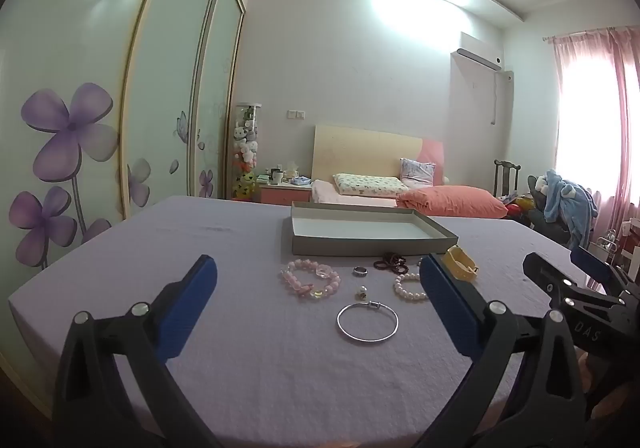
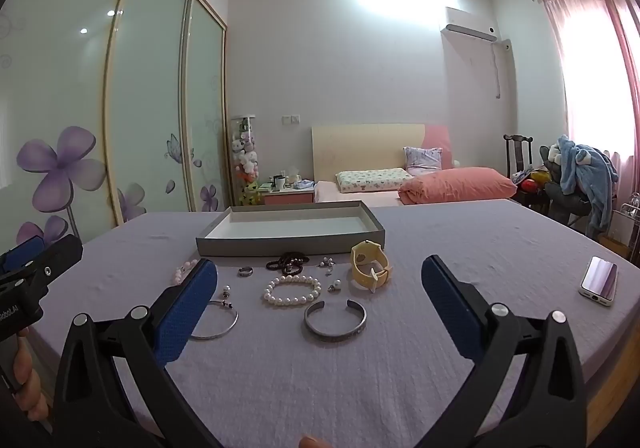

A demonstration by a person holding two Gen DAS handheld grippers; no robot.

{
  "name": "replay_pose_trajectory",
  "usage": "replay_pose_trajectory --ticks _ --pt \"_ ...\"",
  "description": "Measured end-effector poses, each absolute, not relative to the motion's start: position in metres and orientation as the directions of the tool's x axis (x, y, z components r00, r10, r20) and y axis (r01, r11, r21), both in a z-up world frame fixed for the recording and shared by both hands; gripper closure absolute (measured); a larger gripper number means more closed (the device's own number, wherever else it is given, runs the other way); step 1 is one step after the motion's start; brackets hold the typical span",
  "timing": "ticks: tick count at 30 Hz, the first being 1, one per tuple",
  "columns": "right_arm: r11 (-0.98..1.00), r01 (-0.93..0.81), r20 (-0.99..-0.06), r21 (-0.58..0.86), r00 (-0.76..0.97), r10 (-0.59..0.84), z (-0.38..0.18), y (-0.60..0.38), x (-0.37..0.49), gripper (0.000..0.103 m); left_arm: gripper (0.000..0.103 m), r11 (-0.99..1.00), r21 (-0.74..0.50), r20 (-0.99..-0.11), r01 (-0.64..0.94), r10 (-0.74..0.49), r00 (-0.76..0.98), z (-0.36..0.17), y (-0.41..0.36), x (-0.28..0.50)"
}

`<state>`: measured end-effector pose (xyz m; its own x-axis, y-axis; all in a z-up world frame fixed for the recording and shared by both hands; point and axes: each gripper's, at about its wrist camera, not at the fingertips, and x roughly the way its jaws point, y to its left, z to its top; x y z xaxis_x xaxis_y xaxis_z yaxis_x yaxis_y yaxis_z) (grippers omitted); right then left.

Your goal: Organize jewelry

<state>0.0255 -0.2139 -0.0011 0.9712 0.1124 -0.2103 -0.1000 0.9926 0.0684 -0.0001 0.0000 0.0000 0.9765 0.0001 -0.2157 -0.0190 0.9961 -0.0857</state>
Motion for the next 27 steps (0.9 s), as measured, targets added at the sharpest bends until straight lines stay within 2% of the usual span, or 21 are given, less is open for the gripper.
replay_pose_trajectory --ticks 27 --pt "0.993 -0.094 -0.211 0.077 0.971 0.108 -0.0054 -0.2169 0.026 0.002 0.004 0.995 -0.095 -0.216 -0.02 -0.001 0.976 0.0019 0.0017 0.0012"
